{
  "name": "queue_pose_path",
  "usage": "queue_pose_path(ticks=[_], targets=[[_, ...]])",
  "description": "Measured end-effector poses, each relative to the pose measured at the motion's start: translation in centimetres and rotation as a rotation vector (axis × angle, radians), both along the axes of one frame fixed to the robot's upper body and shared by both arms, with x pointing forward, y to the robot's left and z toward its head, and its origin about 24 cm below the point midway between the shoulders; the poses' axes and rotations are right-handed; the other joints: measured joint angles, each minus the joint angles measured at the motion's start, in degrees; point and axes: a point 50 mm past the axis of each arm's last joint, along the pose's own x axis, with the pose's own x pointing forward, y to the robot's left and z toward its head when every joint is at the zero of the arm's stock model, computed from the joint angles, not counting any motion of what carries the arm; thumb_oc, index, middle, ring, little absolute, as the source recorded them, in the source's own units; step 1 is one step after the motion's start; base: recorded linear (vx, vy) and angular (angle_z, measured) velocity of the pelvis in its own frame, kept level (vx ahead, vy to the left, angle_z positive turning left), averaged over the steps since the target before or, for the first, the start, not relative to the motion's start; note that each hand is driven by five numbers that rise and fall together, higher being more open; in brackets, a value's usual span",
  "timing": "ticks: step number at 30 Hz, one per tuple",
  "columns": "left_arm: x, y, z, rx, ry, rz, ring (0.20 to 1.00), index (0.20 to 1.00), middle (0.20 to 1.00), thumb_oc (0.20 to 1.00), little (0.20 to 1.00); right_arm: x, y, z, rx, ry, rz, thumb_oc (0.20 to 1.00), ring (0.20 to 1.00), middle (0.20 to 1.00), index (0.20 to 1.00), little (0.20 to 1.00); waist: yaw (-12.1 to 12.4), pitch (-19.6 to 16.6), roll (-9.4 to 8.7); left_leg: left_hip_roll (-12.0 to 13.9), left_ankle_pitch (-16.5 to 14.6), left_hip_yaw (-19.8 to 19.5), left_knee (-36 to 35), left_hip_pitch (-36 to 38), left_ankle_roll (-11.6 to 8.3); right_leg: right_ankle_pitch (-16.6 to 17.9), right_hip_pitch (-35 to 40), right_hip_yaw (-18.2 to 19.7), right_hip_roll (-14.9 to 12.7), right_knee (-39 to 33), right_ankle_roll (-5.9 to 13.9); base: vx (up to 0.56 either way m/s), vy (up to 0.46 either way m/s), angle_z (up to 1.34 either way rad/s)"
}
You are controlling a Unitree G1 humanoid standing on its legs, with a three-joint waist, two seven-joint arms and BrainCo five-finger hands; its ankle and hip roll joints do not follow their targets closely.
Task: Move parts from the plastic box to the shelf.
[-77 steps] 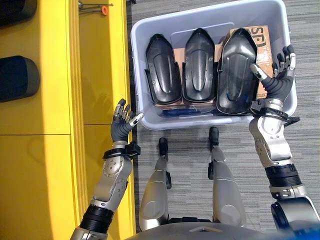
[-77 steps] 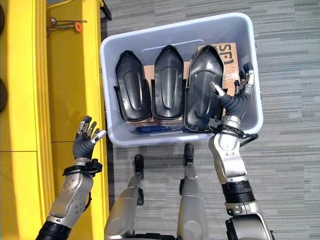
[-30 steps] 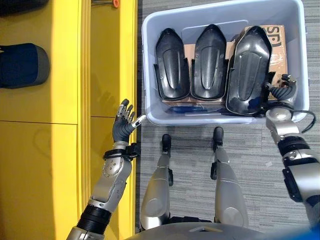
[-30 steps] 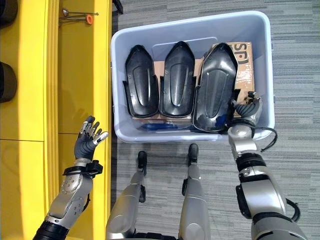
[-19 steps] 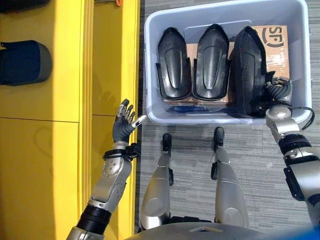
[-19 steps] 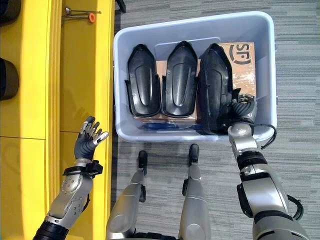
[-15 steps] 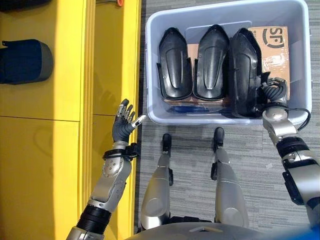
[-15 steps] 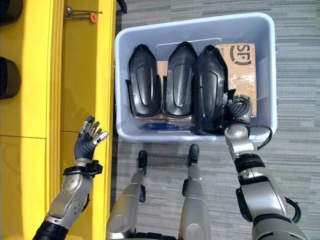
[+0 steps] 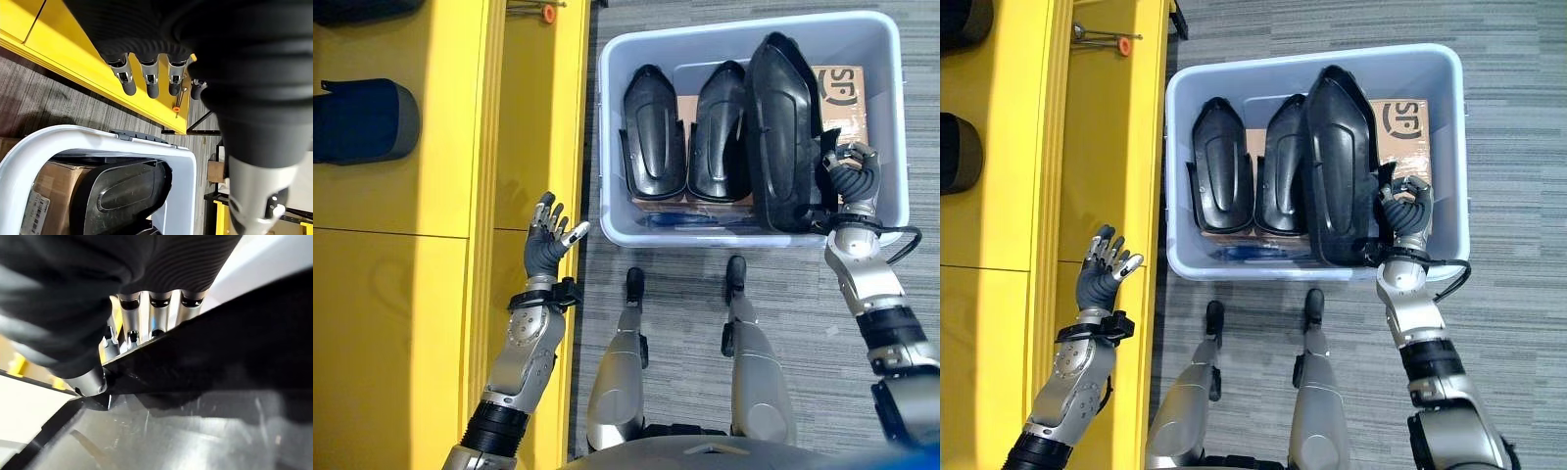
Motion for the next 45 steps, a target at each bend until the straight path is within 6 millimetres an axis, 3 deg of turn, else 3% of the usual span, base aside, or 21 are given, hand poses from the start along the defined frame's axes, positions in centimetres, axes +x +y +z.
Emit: queue_pose_path(ticks=[6, 12, 19, 23, 28, 30, 31, 32, 33, 34, 35, 36, 38, 39, 45], targets=[[-0.6, 0.8, -0.6, 0.003, 0.032, 0.019, 1.0, 1.0, 1.0, 1.0, 1.0, -1.3, 1.4, 0.9, 0.049, -0.084, 0.11, 0.2, 0.2, 0.2, 0.2, 0.2, -0.4, -1.1, -1.95, 0.1, -0.1, -1.1, 0.0, 1.3, -0.04, 0.0, 2.8, -1.2, 0.0, -1.7, 0.2, 0.0, -0.016, 0.07], [-1.6, 2.0, -1.4, 0.006, 0.074, 0.063, 1.0, 1.0, 1.0, 1.0, 1.0, -2.2, 1.9, 0.2, 0.065, -0.082, 0.166, 0.2, 0.2, 0.2, 0.2, 0.2, 0.1, -3.5, -3.65, 0.1, -0.6, -1.5, 0.0, 3.7, -0.14, 0.1, 6.4, -2.1, -0.1, -3.3, 0.01, 0.02, -0.019, 0.07], [-2.2, 2.5, -2.0, 0.014, 0.104, 0.082, 1.0, 1.0, 1.0, 1.0, 1.0, -2.8, 3.1, -1.1, 0.077, -0.035, 0.237, 0.2, 0.2, 0.2, 0.2, 0.2, 0.0, -5.2, -3.75, 0.2, -1.6, -2.7, 0.0, 7.7, -0.04, -0.8, 10.8, -2.8, -0.2, -2.9, 0.12, 0.02, -0.021, 0.04], [-3.0, 3.4, -2.5, 0.003, 0.126, 0.133, 1.0, 1.0, 1.0, 1.0, 1.0, -2.7, 4.4, -1.6, 0.065, -0.005, 0.312, 0.2, 0.2, 0.2, 0.2, 0.2, 0.1, -6.7, -3.6, 1.1, -2.2, -4.3, 0.0, 10.3, 0.27, -5.9, 10.9, -4.3, -0.2, 4.8, -0.4, -0.04, -0.115, 0.17], [-4.0, 4.0, -3.3, -0.034, 0.156, 0.202, 1.0, 1.0, 1.0, 1.0, 1.0, -2.1, 5.5, -0.9, 0.069, -0.015, 0.365, 0.2, 0.2, 0.2, 0.2, 0.2, 4.1, -8.2, -3.72, 3.4, -2.4, -7.5, 2.0, 8.4, -0.62, -12.2, 6.6, -7.4, 0.7, 15.5, -2.74, -0.08, -0.2, 0.3], [-4.5, 3.8, -4.0, -0.042, 0.185, 0.203, 1.0, 1.0, 1.0, 1.0, 1.0, -2.0, 5.6, -0.6, 0.071, -0.025, 0.377, 0.2, 0.2, 0.2, 0.2, 0.2, 6.0, -9.1, -3.51, 4.8, -2.7, -9.6, 2.2, 6.6, 0.28, -14.6, 5.5, -9.9, 1.7, 17.7, -4.03, -0.08, -0.145, 0.62], [-4.6, 3.4, -4.4, -0.054, 0.204, 0.193, 1.0, 1.0, 1.0, 1.0, 1.0, -2.0, 5.3, -0.4, 0.063, -0.031, 0.371, 0.2, 0.2, 0.2, 0.2, 0.2, 7.4, -9.2, -2.66, 4.3, -0.5, -11.2, 3.0, 4.4, 0.49, -15.7, 5.6, -12.7, 1.9, 19.5, -4.58, -0.09, -0.05, 1.66], [-3.6, 2.2, -4.5, -0.074, 0.2, 0.149, 1.0, 1.0, 1.0, 1.0, 1.0, -2.6, 3.4, -1.2, 0.047, -0.001, 0.31, 0.2, 0.2, 0.2, 0.2, 0.2, 5.2, -9.5, -1.85, 2.3, 4.1, -12.5, 5.2, 0.5, 0.13, -17.7, 6.7, -14.5, 0.4, 19.2, -4.32, -0.04, 0.0, 2.39], [-3.4, 1.5, -4.5, -0.097, 0.198, 0.139, 1.0, 1.0, 1.0, 1.0, 1.0, -3.0, 2.2, -1.6, 0.038, 0.029, 0.271, 0.2, 0.2, 0.2, 0.2, 0.2, 5.2, -9.8, -1.64, 0.5, 3.6, -11.7, 5.5, 0.5, 1.37, -18.3, 7.5, -18.0, -1.4, 18.8, -5.97, -0.02, -0.029, 2.09], [-4.2, 1.8, -5.2, -0.087, 0.232, 0.146, 1.0, 1.0, 1.0, 1.0, 1.0, -2.9, 2.5, -1.8, 0.045, 0.035, 0.278, 0.2, 0.2, 0.2, 0.2, 0.2, 7.5, -10.3, -2.49, 0.0, 0.0, -9.8, 7.5, 2.4, 2.09, -18.2, 7.3, -17.8, -1.7, 18.1, -6.64, 0.02, -0.016, 0.83], [-4.7, 2.3, -5.5, -0.074, 0.252, 0.153, 1.0, 1.0, 1.0, 1.0, 1.0, -2.9, 2.8, -1.6, 0.043, 0.028, 0.294, 0.2, 0.2, 0.2, 0.2, 0.2, 8.1, -10.5, -2.93, -0.1, -2.1, -8.3, 7.8, 4.1, 2.29, -17.9, 7.4, -17.9, -2.1, 17.7, -6.91, 0.04, 0.025, 0.16], [-4.7, 2.3, -5.7, -0.073, 0.267, 0.153, 1.0, 1.0, 1.0, 1.0, 1.0, -3.0, 2.7, -2.0, 0.054, 0.034, 0.289, 0.2, 0.2, 0.2, 0.2, 0.2, 8.4, -10.4, -3.37, -0.8, -7.2, -5.0, 11.4, 6.7, 2.77, -17.3, 7.8, -18.5, -3.4, 17.7, -7.78, 0.02, 0.073, 0.55], [-4.7, 0.8, -6.1, -0.101, 0.273, 0.097, 1.0, 1.0, 1.0, 1.0, 1.0, -4.7, 1.0, -4.0, 0.096, 0.088, 0.208, 0.2, 0.2, 0.2, 0.2, 0.2, 5.0, -12.5, 0.11, 0.5, -6.5, 0.0, 4.4, 13.5, 1.55, -15.7, 12.4, -24.0, -3.3, 14.8, -5.57, 0.04, 0.137, 1.27], [-4.4, 0.3, -5.8, -0.102, 0.256, 0.062, 1.0, 1.0, 1.0, 1.0, 1.0, -5.2, 0.3, -4.5, 0.11, 0.102, 0.169, 0.2, 0.2, 0.2, 0.2, 0.2, 4.0, -13.0, 0.94, 0.6, -6.0, 1.5, 3.1, 14.3, 0.91, -15.1, 13.7, -25.6, -3.5, 13.8, -4.82, 0.07, 0.173, 0.95], [-4.0, 1.7, -5.1, -0.079, 0.226, 0.105, 1.0, 1.0, 1.0, 1.0, 1.0, -6.2, 0.4, -6.2, 0.173, 0.138, 0.136, 0.2, 0.2, 0.2, 0.2, 0.2, 3.8, -13.7, -1.09, -1.9, -6.8, 3.5, 2.2, 17.5, 2.08, -9.7, 17.4, -23.4, -4.7, 7.5, -2.25, 0.03, 0.124, -0.16]])
